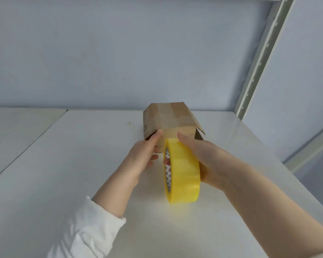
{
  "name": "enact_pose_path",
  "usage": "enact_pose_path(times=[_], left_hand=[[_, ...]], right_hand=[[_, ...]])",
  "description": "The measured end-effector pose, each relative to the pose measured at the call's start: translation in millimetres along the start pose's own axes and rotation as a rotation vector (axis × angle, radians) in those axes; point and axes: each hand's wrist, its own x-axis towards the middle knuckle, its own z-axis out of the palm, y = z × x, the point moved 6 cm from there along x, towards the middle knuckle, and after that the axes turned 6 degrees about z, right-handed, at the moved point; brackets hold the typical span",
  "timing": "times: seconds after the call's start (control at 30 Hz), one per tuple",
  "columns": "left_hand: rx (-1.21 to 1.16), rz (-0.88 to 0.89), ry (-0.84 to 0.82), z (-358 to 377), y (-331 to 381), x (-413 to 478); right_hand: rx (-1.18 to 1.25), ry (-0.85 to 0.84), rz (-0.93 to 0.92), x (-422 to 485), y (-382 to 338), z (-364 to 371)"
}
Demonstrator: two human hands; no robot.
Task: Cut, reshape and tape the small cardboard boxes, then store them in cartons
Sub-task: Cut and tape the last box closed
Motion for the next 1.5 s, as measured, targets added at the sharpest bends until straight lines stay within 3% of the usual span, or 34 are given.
enact_pose_path(times=[0.07,0.2,0.27,0.33,0.43,0.57,0.63,0.7,0.83,1.07,1.5], left_hand=[[-0.07,-0.101,-0.065,9.4,-1.0,0.6],[-0.159,-0.141,-0.116,22.5,2.9,-3.6],[-0.214,-0.159,-0.147,26.2,0.9,-9.2],[-0.25,-0.153,-0.145,27.1,2.4,-13.3],[-0.204,-0.163,-0.093,33.1,12.4,-13.7],[-0.211,-0.146,-0.045,34.1,14.4,-12.1],[-0.257,-0.136,-0.078,35.8,11.0,-15.4],[-0.241,-0.119,-0.073,35.0,8.1,-14.3],[-0.245,-0.091,-0.027,32.7,7.9,-9.7],[-0.261,-0.046,-0.01,32.2,4.6,-0.9],[-0.214,-0.068,0.024,27.6,-3.0,9.7]], right_hand=[[-0.137,0.034,-0.026,-3.0,1.5,-14.0],[-0.691,0.52,-0.206,-5.3,8.8,-101.4],[-0.889,0.635,-0.123,0.0,25.7,-132.3],[-0.991,0.584,-0.041,8.7,43.5,-143.5],[-0.984,0.564,-0.083,17.9,50.0,-149.6],[-0.651,0.508,-0.283,21.8,42.6,-150.5],[-0.399,0.394,-0.44,14.8,25.5,-137.2],[-0.33,0.297,-0.613,6.3,-4.7,-115.9],[-0.63,0.219,-0.83,5.0,-55.1,-65.5],[-1.095,0.177,-0.956,32.7,-69.3,-25.5],[-1.112,0.164,-0.979,42.1,-71.0,-29.4]])
